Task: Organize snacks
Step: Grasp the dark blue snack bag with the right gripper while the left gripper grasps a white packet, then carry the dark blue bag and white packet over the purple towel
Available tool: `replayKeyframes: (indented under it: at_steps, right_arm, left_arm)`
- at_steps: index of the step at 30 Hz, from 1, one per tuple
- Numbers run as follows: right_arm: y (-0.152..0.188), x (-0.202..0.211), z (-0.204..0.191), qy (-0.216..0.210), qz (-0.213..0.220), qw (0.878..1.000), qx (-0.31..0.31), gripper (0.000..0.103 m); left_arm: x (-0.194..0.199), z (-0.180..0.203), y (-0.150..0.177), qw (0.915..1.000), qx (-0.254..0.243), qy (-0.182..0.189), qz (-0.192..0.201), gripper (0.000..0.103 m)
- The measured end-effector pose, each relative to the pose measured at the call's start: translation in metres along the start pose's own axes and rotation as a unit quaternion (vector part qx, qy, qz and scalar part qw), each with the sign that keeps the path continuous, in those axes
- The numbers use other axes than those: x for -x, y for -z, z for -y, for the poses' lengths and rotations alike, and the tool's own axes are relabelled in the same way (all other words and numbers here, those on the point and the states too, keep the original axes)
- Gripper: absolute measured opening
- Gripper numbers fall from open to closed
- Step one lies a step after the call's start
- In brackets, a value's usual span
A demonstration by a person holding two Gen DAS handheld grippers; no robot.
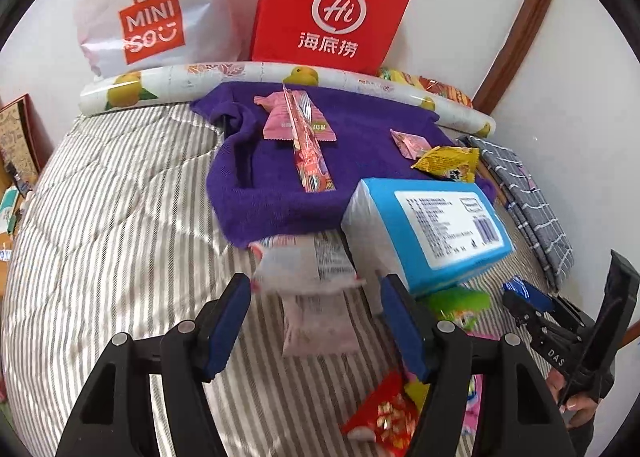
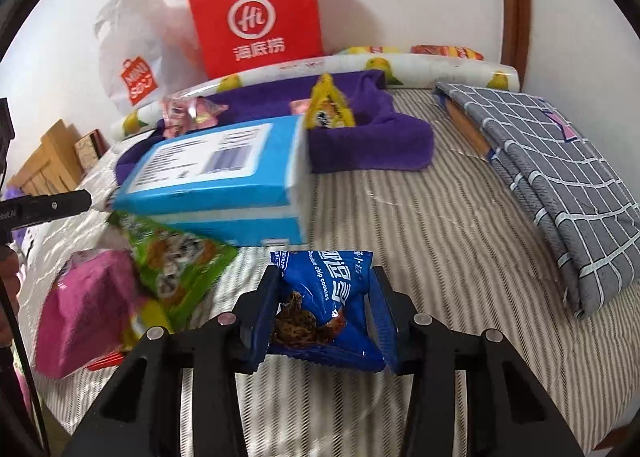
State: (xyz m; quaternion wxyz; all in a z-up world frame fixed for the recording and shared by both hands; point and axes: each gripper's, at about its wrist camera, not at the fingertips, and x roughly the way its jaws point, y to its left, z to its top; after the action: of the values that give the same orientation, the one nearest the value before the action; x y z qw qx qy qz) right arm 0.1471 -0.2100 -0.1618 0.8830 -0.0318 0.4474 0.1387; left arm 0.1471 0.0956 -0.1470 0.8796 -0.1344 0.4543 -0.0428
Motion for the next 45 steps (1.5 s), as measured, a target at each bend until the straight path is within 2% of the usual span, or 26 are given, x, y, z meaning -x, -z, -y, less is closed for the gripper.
replayKeyframes:
  at_steps: [3, 8, 12, 18, 22, 35, 45]
  right_arm:
    - [0.002, -0.006, 0.006, 0.002, -0.006, 1.0, -0.011, 0.044]
    - [0.0, -0.007, 0.014, -0.007, -0.003, 1.0, -0.028, 0.044]
    - [0.0, -0.012, 0.016, -0.009, -0.01, 0.999, -0.031, 0.044]
    - [0.001, -0.011, 0.012, -0.005, -0.008, 1.0, -0.02, 0.044]
    - [0.002, -0.006, 0.009, -0.005, -0.001, 1.0, -0.012, 0.044]
    - [-0.017, 0.033, -0.011, -0.008, 0.038, 0.999, 0.019, 0.044]
    - [-0.054, 0.054, -0.019, -0.014, 0.075, 0.997, 0.02, 0.044]
  left_arm:
    - [-0.014, -0.001, -0.011, 0.9999, -0.001, 0.008, -0.013, 0.069]
    - [-0.045, 0.0, -0.016, 0.9988, -0.016, -0.009, -0.046, 0.068]
    - [-0.051, -0.004, -0.012, 0.999, -0.007, -0.003, -0.044, 0.064]
    - [-0.029, -0.009, -0.009, 0.9998, -0.002, 0.01, -0.018, 0.062]
    - [-0.01, -0.007, -0.01, 1.0, -0.004, 0.003, -0.003, 0.062]
    - [0.026, -0.001, -0.009, 0.9993, 0.012, 0.028, 0.019, 0.062]
    - [0.046, 0.009, -0.025, 0.9984, 0.017, 0.034, 0.043, 0.062]
